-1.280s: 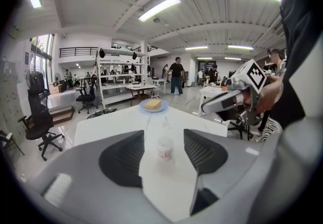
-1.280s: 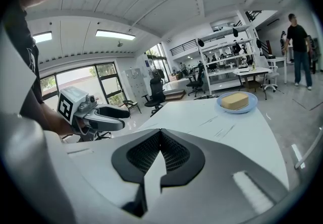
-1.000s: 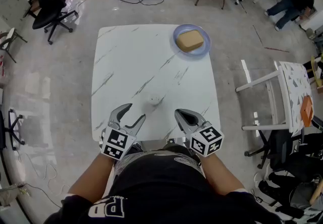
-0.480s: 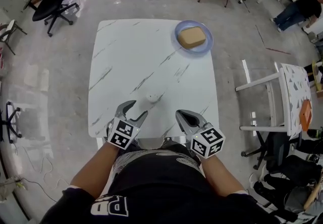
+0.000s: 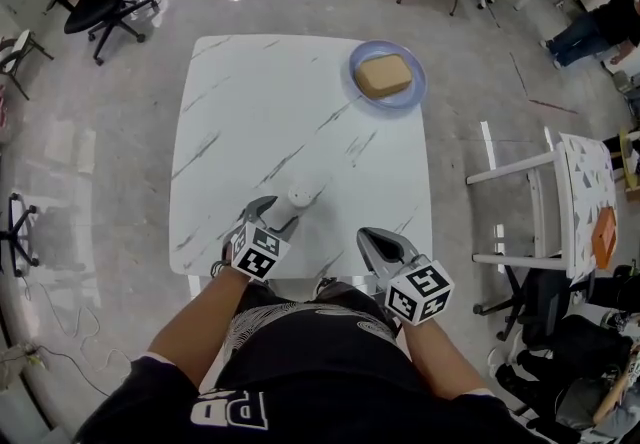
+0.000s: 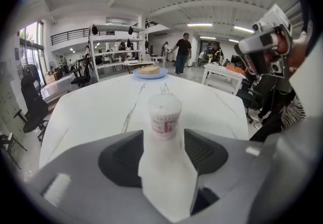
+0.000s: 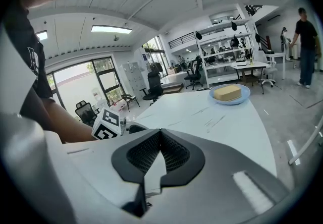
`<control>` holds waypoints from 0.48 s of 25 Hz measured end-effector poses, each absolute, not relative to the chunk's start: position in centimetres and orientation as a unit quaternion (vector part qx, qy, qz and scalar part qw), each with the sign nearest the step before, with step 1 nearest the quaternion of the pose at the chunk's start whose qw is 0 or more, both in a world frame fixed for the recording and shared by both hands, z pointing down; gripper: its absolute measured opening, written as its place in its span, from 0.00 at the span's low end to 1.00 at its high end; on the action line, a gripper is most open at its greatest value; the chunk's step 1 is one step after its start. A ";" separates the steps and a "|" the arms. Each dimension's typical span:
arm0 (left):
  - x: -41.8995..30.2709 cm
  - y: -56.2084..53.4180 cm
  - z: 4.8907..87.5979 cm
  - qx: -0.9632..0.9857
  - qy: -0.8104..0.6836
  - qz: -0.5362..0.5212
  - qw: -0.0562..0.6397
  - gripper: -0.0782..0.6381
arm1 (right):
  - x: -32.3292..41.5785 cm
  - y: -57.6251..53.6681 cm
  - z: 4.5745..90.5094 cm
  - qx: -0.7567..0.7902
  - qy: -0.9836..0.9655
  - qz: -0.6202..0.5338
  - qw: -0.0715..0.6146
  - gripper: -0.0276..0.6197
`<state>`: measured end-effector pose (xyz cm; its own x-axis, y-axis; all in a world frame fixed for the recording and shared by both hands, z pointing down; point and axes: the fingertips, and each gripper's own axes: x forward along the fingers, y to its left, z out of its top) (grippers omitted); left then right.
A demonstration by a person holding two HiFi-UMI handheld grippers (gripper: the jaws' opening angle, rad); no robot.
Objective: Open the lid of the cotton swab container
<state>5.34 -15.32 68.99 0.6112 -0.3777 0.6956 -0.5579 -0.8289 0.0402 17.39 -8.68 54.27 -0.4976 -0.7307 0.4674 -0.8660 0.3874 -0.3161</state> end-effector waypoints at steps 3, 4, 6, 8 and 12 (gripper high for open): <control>6.1 -15.5 70.4 0.886 -0.254 0.367 0.126 0.53 | 17.7 -8.7 54.6 0.485 -0.822 0.270 0.130 0.04; 6.3 -15.6 70.7 0.885 -0.253 0.369 0.125 0.53 | 17.7 -8.7 54.7 0.484 -0.821 0.271 0.131 0.04; 6.7 -15.8 71.1 0.885 -0.256 0.369 0.125 0.53 | 17.8 -8.7 54.9 0.483 -0.821 0.274 0.132 0.04; 7.1 -16.1 71.4 0.884 -0.259 0.368 0.128 0.53 | 18.0 -8.7 55.1 0.482 -0.821 0.276 0.133 0.04; 7.9 -16.6 71.9 0.884 -0.258 0.368 0.130 0.53 | 18.2 -8.6 55.4 0.483 -0.818 0.282 0.133 0.04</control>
<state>7.85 -16.58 71.90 0.5968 -0.3601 0.7170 -0.5511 -0.8335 0.0401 18.21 -8.60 55.39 -0.4984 -0.7154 0.4897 -0.8652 0.3751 -0.3326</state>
